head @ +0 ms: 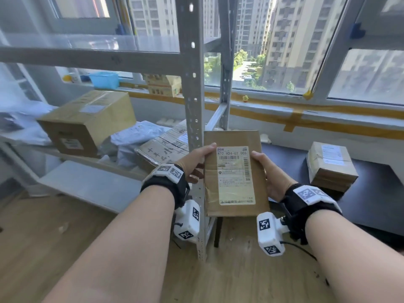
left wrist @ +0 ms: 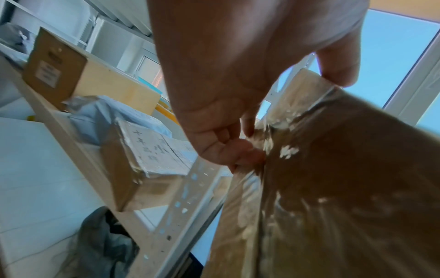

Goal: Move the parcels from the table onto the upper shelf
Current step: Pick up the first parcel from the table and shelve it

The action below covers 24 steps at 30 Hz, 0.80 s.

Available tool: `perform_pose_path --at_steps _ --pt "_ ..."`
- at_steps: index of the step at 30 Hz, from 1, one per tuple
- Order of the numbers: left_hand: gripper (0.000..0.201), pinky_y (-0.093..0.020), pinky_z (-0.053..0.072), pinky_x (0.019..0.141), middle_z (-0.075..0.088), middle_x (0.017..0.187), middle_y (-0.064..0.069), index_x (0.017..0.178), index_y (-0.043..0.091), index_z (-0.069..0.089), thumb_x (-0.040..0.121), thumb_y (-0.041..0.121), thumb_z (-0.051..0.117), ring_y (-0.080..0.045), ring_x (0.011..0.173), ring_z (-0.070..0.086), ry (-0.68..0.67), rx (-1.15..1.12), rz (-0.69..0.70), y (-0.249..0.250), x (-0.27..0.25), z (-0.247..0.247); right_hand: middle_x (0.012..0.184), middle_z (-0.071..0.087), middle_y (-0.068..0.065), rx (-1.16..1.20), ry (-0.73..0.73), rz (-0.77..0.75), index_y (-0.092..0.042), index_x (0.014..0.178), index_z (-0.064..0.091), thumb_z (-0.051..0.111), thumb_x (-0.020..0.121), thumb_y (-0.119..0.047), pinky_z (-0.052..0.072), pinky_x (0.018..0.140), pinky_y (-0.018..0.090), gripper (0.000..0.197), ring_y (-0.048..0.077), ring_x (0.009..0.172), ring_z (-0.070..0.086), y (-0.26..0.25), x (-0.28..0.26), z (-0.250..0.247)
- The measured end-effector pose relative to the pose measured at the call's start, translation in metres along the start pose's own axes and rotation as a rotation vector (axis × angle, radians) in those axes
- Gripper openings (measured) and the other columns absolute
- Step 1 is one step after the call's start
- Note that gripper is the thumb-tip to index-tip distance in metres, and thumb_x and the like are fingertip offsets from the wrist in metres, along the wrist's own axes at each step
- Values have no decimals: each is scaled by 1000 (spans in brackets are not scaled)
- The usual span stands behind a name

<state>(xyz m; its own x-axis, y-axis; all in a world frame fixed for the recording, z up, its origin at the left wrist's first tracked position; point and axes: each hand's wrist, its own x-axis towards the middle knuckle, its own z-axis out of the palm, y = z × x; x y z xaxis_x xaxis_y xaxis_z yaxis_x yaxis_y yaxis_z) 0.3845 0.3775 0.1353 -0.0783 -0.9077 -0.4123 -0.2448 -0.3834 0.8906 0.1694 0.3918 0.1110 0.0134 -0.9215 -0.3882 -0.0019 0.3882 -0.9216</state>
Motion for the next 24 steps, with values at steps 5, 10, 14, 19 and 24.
perform_pose_path --at_steps 5,10,14,19,24 --pt "51 -23 55 52 67 79 -6 90 19 66 77 68 59 -15 47 63 51 -37 31 -28 -33 -93 105 68 5 14 -39 -4 -23 100 68 58 82 -59 44 105 52 42 31 116 61 2 -18 98" --pt "59 -39 56 92 70 104 -7 114 22 67 79 68 58 -22 86 69 150 -61 78 -46 -72 -190 101 69 6 27 -69 -87 -23 101 64 55 84 -61 52 91 47 43 29 102 65 -19 -29 204" --pt "67 -47 48 101 66 113 -6 114 20 63 66 67 66 -27 109 63 147 -105 -11 -55 -102 -263 97 68 6 2 -102 -140 -24 94 62 52 83 -66 52 77 41 44 25 86 65 -53 -37 280" --pt "69 -40 57 80 68 99 -7 110 17 64 58 62 72 -25 89 66 193 -190 66 -36 -125 -352 91 66 6 -42 -212 -246 -26 91 61 49 86 -65 52 79 41 41 23 84 64 -107 -40 362" --pt "41 -25 57 55 72 64 -3 89 15 67 87 55 56 -17 52 69 265 -236 221 -5 -129 -436 98 66 9 -53 -317 -354 -24 103 60 54 87 -57 54 75 39 37 27 91 65 -166 -27 437"
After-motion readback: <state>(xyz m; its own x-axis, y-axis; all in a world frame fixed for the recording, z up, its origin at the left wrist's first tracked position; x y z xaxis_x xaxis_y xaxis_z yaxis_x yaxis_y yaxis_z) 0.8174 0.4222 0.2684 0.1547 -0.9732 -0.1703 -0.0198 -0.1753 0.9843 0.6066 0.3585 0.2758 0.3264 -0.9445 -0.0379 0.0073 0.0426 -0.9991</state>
